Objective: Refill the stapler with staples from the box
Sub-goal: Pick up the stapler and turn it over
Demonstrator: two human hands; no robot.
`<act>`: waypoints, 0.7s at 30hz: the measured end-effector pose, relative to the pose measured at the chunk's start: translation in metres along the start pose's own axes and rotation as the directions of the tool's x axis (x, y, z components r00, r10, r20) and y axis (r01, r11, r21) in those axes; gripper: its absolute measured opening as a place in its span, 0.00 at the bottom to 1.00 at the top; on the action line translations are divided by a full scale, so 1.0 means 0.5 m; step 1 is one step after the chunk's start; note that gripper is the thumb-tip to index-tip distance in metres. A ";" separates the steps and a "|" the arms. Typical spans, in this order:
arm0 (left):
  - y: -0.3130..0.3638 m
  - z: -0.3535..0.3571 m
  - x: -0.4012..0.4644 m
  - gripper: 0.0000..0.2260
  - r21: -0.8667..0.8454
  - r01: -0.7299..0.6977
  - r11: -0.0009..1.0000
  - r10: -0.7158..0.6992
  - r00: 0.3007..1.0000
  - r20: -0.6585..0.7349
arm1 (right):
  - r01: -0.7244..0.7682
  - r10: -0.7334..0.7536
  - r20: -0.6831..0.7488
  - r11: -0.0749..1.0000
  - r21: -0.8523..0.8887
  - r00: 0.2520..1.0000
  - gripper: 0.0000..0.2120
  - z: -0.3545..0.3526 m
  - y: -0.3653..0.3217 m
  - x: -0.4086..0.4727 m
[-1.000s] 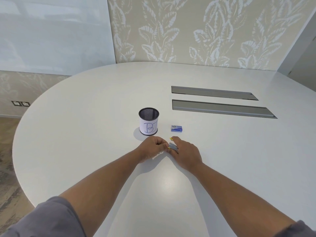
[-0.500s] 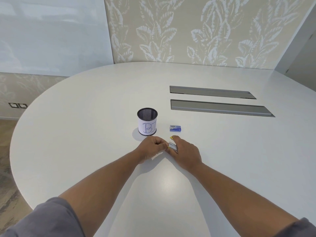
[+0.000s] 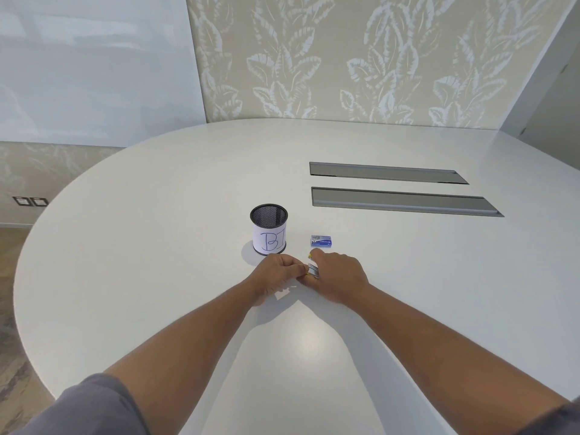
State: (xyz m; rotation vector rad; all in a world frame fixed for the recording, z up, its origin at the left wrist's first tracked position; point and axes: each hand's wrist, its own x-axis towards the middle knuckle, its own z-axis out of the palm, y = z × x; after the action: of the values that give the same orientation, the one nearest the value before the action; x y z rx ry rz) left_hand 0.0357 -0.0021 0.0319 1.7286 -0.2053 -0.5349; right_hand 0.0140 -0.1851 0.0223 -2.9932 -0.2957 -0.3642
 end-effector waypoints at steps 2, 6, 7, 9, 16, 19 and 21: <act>0.001 0.000 0.000 0.10 0.002 0.002 1.000 -0.002 1.000 -0.005 | 0.009 -0.009 0.002 1.000 0.008 1.000 0.28 0.000 0.000 0.002; 0.002 0.000 0.000 0.10 0.013 -0.006 1.000 0.006 1.000 -0.004 | 0.034 -0.034 -0.016 0.999 -0.004 0.999 0.20 0.002 -0.005 0.000; 0.002 -0.001 -0.001 0.10 0.017 -0.012 1.000 0.012 1.000 -0.001 | 0.043 -0.043 -0.020 0.999 -0.009 0.999 0.21 0.003 -0.006 0.000; 0.002 -0.002 -0.001 0.10 0.019 -0.018 1.000 0.018 1.000 0.000 | 0.049 -0.049 -0.018 0.999 -0.002 0.999 0.21 0.005 -0.008 -0.002; 0.001 -0.001 0.000 0.07 0.009 -0.010 1.000 0.010 1.000 0.002 | 0.045 -0.045 0.005 0.999 0.015 0.999 0.20 -0.001 -0.007 -0.002; -0.001 -0.002 0.001 0.10 0.012 -0.011 1.000 0.011 1.000 -0.005 | 0.050 -0.050 0.011 0.999 0.022 0.999 0.20 -0.001 -0.010 -0.005; -0.003 -0.002 0.002 0.09 0.014 -0.018 1.000 0.018 1.000 0.001 | 0.034 -0.035 0.006 0.999 0.028 0.999 0.20 -0.002 -0.011 -0.006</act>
State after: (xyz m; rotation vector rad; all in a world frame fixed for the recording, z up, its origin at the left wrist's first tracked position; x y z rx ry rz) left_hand 0.0366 -0.0013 0.0305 1.7386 -0.2255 -0.5219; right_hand 0.0098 -0.1805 0.0229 -2.9660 -0.3505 -0.3505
